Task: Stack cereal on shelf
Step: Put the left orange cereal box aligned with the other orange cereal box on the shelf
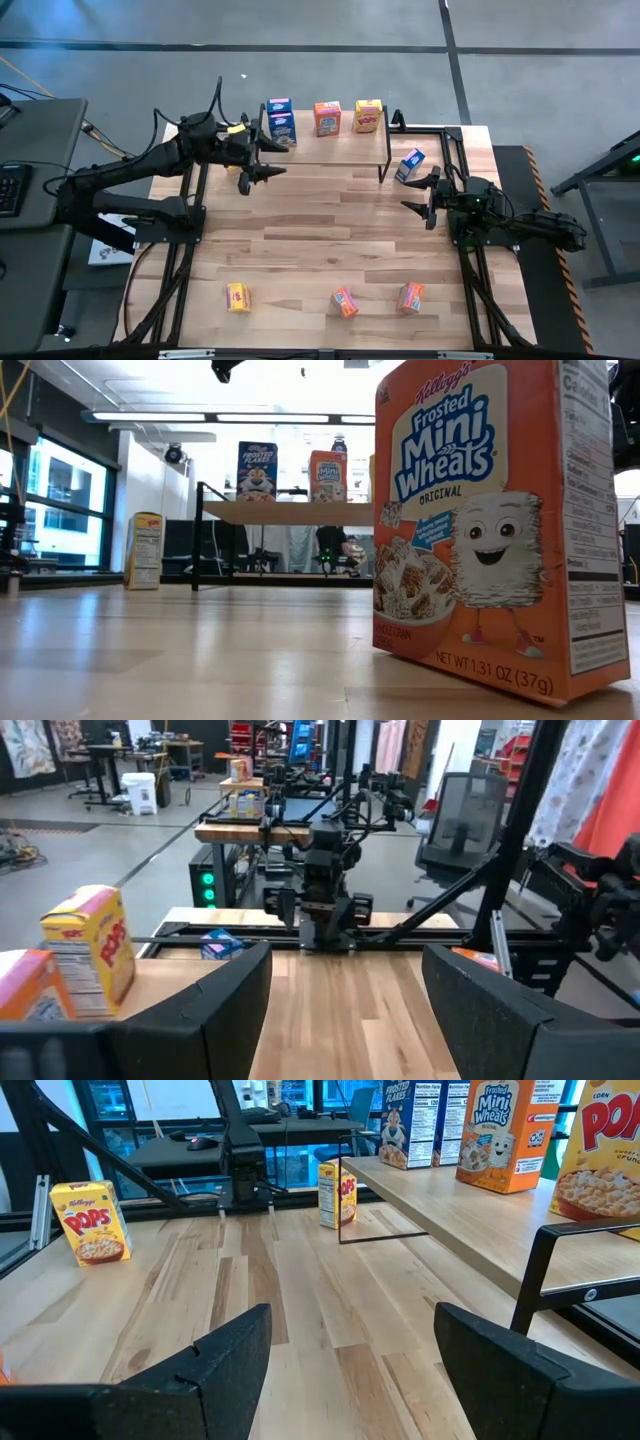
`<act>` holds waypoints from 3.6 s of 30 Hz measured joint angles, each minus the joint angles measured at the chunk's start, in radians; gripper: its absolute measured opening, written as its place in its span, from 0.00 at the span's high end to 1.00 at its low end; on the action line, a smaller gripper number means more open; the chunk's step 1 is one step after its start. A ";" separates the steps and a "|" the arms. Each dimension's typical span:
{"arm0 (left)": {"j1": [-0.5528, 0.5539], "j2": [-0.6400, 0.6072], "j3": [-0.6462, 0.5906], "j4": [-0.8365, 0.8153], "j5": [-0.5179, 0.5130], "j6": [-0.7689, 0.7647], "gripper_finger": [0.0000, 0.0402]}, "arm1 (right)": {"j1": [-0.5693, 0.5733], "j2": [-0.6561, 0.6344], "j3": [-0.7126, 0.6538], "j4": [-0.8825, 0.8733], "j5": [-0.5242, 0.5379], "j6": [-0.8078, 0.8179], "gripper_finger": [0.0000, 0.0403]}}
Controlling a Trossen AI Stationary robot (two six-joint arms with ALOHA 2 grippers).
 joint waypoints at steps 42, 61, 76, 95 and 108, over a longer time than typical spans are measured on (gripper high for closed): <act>-0.114 0.000 0.000 0.042 -0.214 -0.004 0.38 | 0.000 0.000 0.018 0.437 -0.234 0.542 0.32; -0.114 0.000 0.000 0.036 -0.213 -0.003 0.38 | 0.040 0.562 0.610 0.036 -0.232 0.830 0.32; -0.114 0.000 0.000 0.042 -0.357 -0.003 0.38 | 0.416 1.052 1.003 -0.357 0.114 1.125 0.32; -0.114 0.000 0.000 0.035 -0.427 -0.003 0.38 | 0.685 1.554 1.332 -0.507 0.202 1.341 0.32; -0.114 0.000 0.000 0.037 -0.427 -0.004 0.38 | 0.754 1.802 1.589 -0.759 0.188 1.373 0.32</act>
